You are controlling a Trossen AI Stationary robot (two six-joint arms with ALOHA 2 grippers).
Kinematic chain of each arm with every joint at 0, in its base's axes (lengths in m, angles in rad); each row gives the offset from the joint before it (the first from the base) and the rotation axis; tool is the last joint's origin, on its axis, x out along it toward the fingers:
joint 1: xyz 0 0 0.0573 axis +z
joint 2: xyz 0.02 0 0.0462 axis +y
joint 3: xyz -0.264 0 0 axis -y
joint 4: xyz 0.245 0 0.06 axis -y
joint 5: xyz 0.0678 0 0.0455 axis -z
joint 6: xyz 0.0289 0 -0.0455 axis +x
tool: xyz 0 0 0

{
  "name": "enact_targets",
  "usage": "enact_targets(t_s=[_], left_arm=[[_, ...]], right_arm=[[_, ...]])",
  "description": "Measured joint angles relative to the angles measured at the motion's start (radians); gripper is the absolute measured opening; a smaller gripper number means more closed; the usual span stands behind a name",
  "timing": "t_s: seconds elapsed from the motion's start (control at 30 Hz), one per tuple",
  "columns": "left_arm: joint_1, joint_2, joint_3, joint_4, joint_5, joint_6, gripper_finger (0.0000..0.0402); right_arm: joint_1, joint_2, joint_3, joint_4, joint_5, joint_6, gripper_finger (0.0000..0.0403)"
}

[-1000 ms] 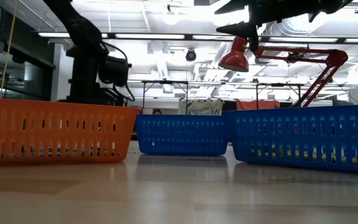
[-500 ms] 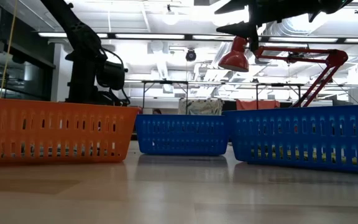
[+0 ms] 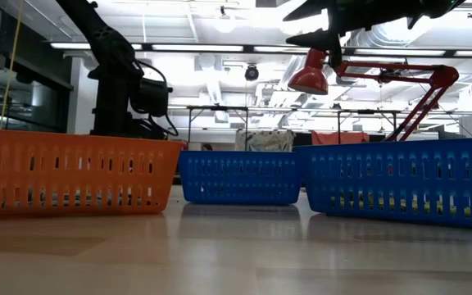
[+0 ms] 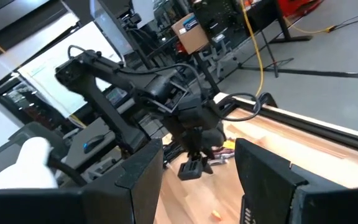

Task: Sort crayons
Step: Put the white crayon into the left blue bin

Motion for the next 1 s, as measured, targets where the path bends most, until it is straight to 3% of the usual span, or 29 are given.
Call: enact_targets(t_s=[0.43, 0.57, 0.77, 1.0], left_arm=[[0.023, 0.084, 0.007, -0.007, 0.068, 0.026, 0.0190], [0.022, 0.079, 0.006, -0.007, 0.064, 0.033, 0.0138], [0.023, 0.064, 0.001, -0.007, 0.045, 0.030, 0.0018], [0.023, 0.027, -0.001, -0.017, 0.053, 0.012, 0.0006]], right_arm=[[0.000, 0.000, 0.000, -0.016, 0.003, 0.000, 0.0195], [0.000, 0.000, 0.000, -0.016, 0.003, 0.000, 0.0195], [0.000, 0.000, 0.000, -0.016, 0.003, 0.001, 0.0195], [0.000, 0.000, 0.000, -0.016, 0.002, 0.001, 0.0195]])
